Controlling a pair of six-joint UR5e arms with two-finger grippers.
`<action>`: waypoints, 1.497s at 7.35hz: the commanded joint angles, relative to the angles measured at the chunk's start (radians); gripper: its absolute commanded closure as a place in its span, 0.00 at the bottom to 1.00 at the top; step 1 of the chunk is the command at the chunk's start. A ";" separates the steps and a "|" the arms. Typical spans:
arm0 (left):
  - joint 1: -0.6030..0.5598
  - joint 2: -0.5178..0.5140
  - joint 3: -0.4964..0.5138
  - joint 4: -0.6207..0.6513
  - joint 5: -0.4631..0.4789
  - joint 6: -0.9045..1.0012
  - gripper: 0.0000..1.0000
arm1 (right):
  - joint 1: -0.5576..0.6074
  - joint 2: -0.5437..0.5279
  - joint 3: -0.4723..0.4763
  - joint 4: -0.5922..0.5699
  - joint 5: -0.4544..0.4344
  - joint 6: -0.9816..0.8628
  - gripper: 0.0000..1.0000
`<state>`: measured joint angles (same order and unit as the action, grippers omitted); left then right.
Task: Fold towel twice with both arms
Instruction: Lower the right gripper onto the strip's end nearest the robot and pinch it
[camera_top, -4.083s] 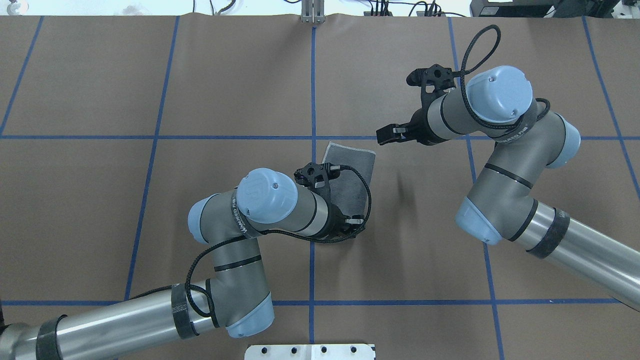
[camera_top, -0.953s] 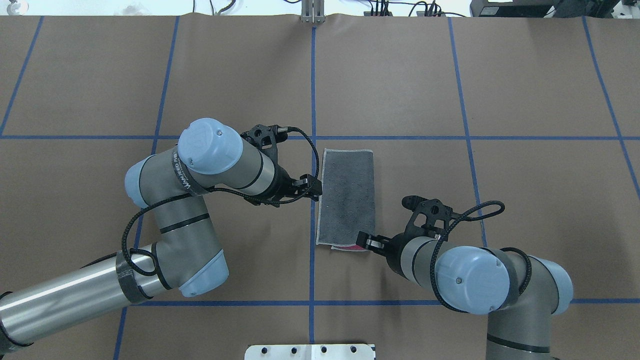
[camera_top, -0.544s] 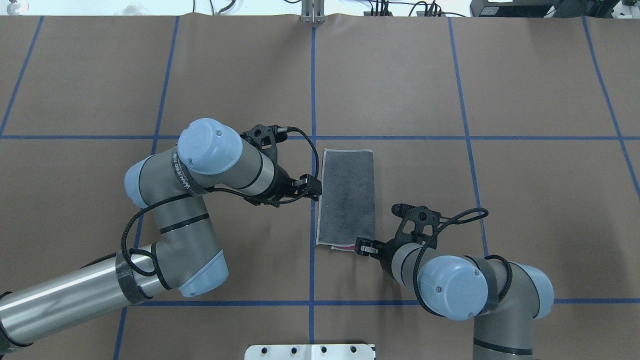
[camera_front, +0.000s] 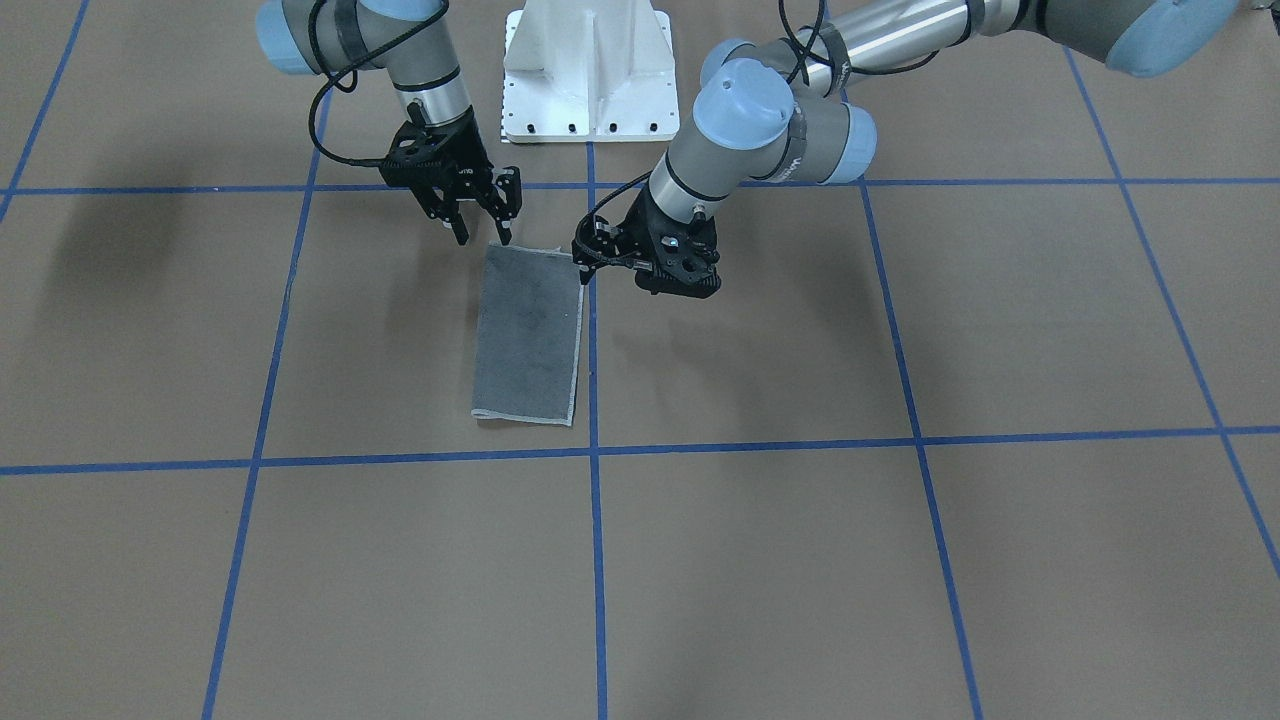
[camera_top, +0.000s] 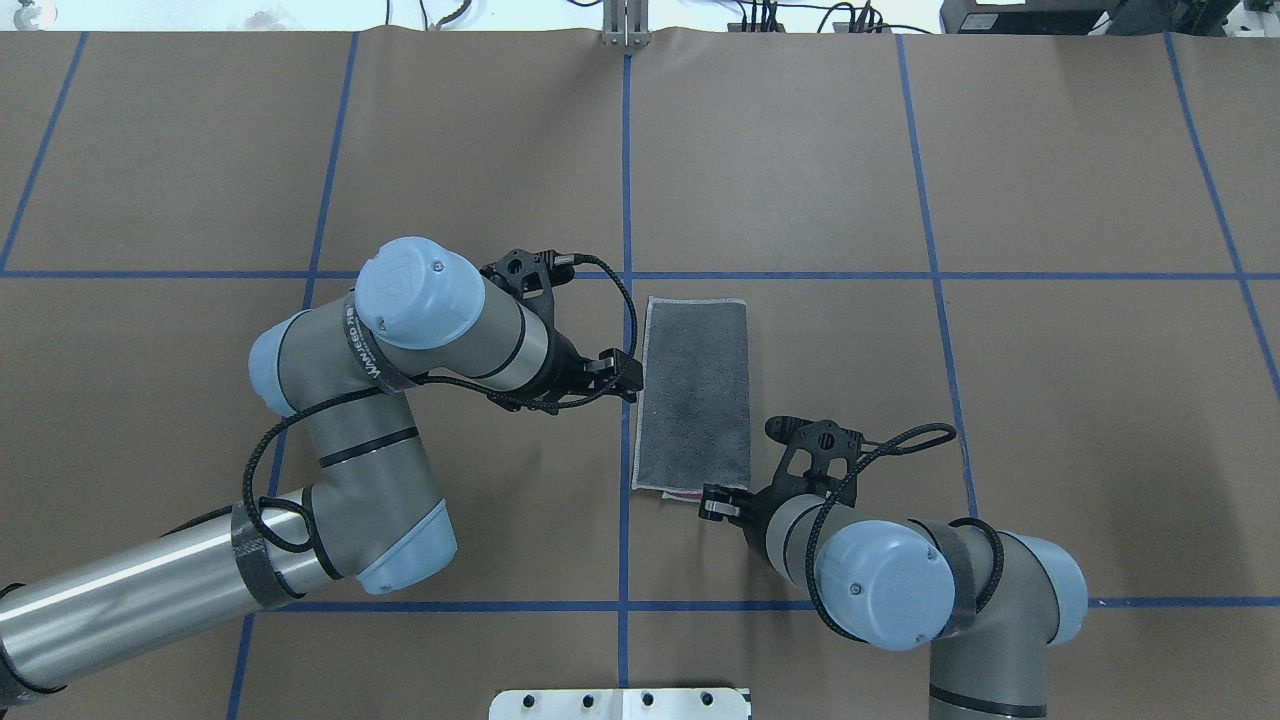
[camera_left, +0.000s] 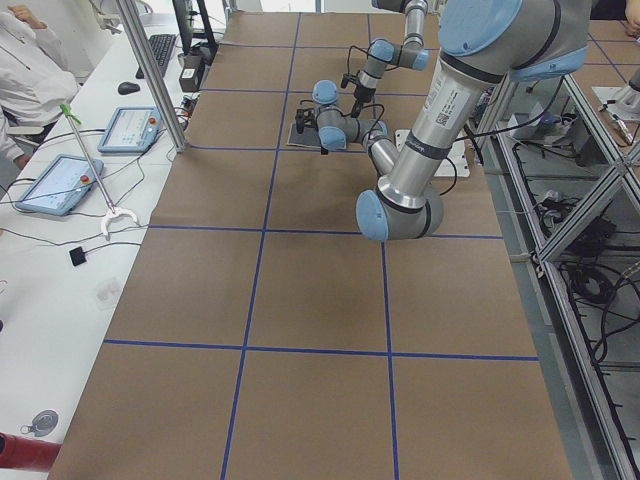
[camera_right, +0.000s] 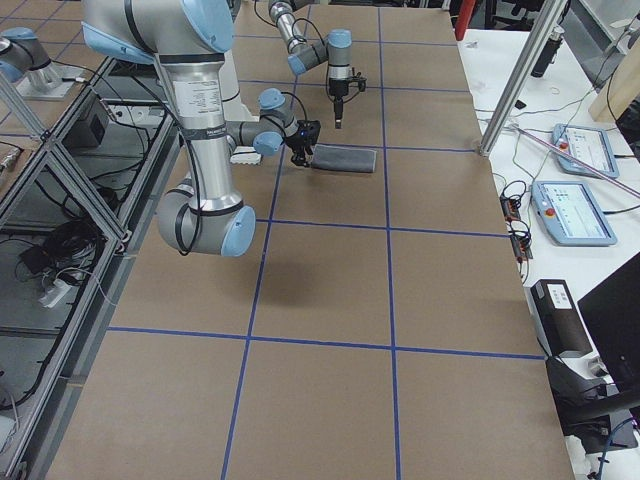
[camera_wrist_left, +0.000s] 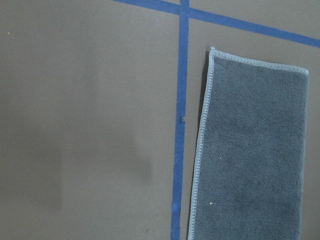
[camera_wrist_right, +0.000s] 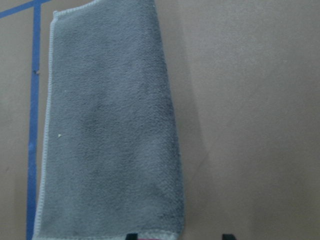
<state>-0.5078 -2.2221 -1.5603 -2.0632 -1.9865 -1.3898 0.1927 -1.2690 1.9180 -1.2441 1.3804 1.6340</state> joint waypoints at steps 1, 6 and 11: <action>0.000 0.001 0.000 0.000 0.000 0.000 0.00 | 0.001 0.003 -0.005 -0.003 -0.001 0.001 0.42; 0.000 -0.001 -0.001 0.000 0.002 0.000 0.00 | 0.013 0.003 -0.004 -0.003 -0.024 0.155 0.36; 0.000 -0.001 0.000 0.000 0.002 0.003 0.00 | 0.014 0.003 -0.008 -0.001 -0.043 0.382 0.34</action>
<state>-0.5077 -2.2227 -1.5601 -2.0632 -1.9846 -1.3880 0.2084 -1.2658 1.9129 -1.2456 1.3468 1.9921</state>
